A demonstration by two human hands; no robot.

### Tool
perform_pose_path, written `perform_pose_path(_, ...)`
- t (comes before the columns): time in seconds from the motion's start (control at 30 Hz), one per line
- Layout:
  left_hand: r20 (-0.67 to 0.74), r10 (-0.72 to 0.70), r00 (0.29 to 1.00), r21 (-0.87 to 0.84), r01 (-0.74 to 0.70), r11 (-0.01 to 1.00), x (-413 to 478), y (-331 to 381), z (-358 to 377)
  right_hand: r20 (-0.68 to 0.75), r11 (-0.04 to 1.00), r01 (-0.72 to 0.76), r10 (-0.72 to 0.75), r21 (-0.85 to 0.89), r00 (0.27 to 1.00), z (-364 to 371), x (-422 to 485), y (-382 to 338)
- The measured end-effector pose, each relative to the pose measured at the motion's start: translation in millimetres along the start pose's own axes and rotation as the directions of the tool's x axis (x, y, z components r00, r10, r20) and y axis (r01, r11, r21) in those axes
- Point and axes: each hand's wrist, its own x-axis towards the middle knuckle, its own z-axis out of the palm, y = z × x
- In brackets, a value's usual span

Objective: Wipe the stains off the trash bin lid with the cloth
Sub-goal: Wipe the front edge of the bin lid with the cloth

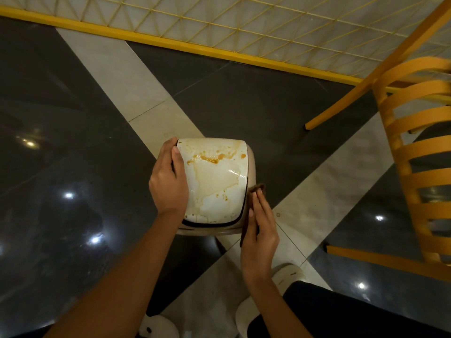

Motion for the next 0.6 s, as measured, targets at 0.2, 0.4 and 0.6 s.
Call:
perform_pose_path(0.2, -0.004, -0.004, 1.0, -0.006, 0.004, 1.0, 0, -1, 0, 0.026, 0.997, 0.072, -0.071, -0.022, 0.997, 7, 46, -12)
perform_pose_path(0.4, -0.003, -0.007, 1.0, -0.006, 0.007, 1.0, 0, 0, 0, 0.031, 0.993, 0.114, -0.113, -0.013, 0.993, 0, -6, 14)
perform_pose_path(0.6, 0.004, 0.002, 1.0, 0.001, -0.002, 1.0, 0, -1, 0, 0.07, 0.997, 0.043, -0.048, 0.066, 0.996, -3, 32, 6)
